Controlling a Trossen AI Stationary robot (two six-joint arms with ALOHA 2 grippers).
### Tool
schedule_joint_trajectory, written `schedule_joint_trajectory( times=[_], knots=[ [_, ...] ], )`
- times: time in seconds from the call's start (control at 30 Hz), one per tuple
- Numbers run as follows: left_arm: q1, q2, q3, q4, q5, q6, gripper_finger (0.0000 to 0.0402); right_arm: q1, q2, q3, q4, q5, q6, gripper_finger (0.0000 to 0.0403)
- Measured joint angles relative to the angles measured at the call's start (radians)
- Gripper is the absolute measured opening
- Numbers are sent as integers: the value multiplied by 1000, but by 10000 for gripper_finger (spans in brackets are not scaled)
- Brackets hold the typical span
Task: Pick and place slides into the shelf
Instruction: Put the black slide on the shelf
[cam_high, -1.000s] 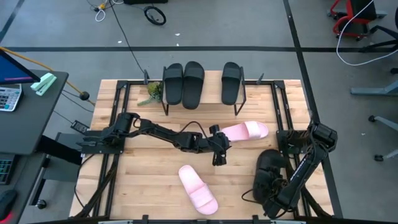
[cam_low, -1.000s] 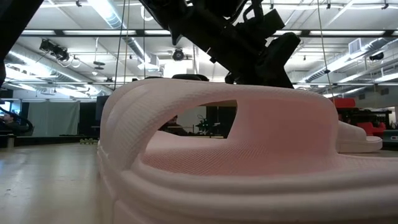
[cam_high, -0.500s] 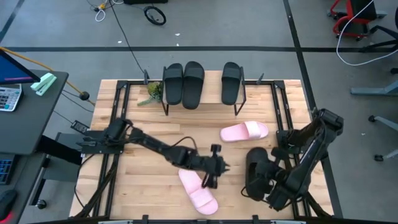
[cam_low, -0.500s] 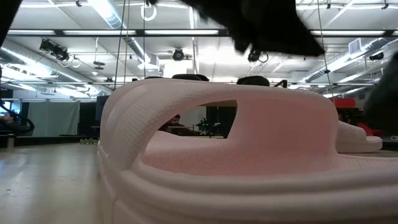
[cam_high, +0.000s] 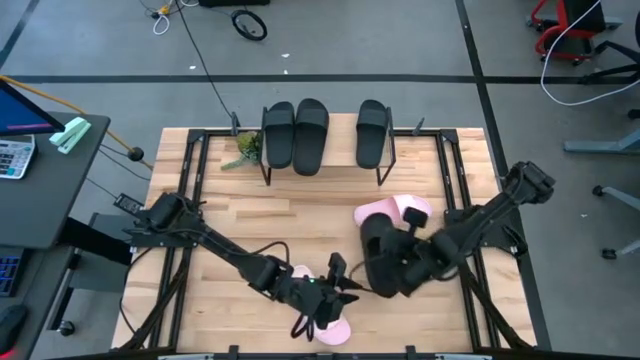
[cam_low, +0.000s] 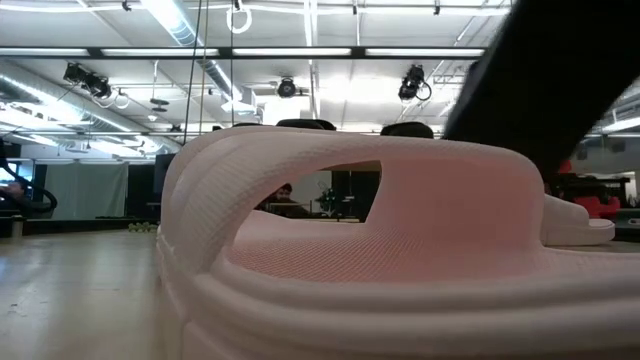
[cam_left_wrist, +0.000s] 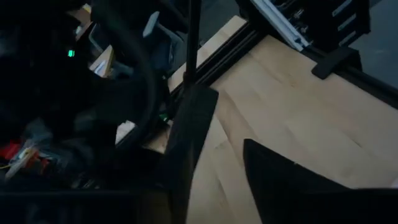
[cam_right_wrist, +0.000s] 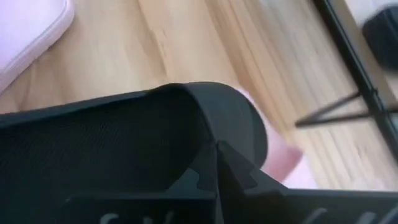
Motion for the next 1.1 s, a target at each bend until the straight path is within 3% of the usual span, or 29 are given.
schedule_joint_trajectory(
  times=[0.2, 0.37, 0.6, 0.77, 1.1],
  knots=[
    [15, 0, -1, -32, -12, -2, 207, -99, 5, 0, 83, -2, -150, 0],
    [52, 0, -1, -48, -27, -34, 229, -138, 5, 0, 98, -1, -211, 0],
    [108, 10, -1, -107, -23, -91, 224, -175, 5, 0, 100, -1, -269, 0],
    [109, 36, -1, -112, -25, -49, 216, -196, 5, 0, 121, -2, -307, 0],
    [136, 56, -1, -95, -25, -49, 214, -231, 5, 0, 269, -44, -437, 0]
  ],
)
